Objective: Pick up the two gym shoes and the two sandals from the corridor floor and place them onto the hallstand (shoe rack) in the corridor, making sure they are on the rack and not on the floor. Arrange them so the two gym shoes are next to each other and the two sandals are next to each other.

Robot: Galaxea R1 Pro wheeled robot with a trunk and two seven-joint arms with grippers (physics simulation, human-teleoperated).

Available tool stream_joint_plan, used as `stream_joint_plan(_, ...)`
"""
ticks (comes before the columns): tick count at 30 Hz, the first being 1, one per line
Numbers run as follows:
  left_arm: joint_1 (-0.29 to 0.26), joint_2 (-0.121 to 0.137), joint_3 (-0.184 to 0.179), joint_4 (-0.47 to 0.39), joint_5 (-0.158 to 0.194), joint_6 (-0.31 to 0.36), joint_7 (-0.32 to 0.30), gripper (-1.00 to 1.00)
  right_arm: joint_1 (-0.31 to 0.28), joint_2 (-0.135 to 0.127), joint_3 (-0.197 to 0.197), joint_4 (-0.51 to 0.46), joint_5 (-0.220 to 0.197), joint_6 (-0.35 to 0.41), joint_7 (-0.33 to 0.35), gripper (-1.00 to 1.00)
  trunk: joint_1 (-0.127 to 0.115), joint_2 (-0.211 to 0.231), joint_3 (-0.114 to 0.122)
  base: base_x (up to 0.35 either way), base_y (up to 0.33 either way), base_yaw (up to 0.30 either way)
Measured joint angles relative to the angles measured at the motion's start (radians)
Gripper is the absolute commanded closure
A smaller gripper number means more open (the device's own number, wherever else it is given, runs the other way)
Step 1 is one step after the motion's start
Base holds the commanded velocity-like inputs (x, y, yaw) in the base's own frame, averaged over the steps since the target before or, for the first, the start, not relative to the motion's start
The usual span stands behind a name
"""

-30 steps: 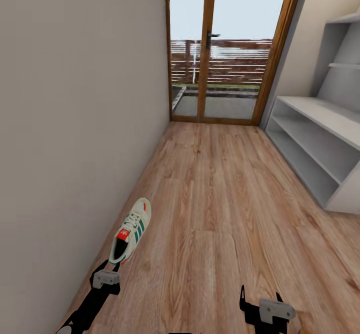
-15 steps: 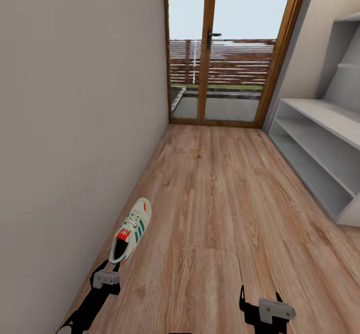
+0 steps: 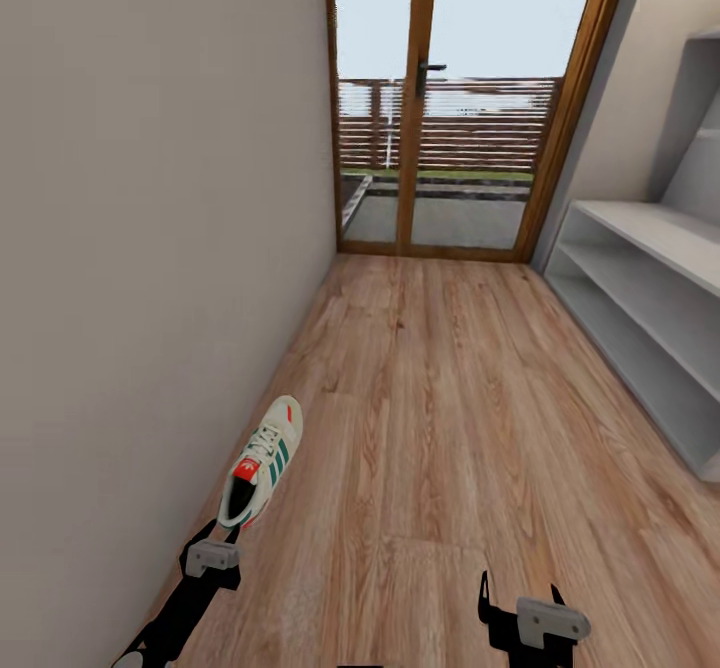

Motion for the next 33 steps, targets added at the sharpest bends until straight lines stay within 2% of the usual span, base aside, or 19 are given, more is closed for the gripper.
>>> stream_joint_plan(21,0.0,0.0,0.0,0.0,0.0,0.0,0.0,1.0,0.0,0.0,0.0,0.002,0.002,0.0,0.0,-1.0,0.0,0.0,0.0,0.325,0.0,-0.002)
stream_joint_plan(33,0.0,-0.001,0.0,0.0,0.0,0.0,0.0,1.0,0.0,0.0,0.0,0.002,0.001,0.0,0.001,-1.0,0.0,0.0,0.0,0.325,0.0,-0.201)
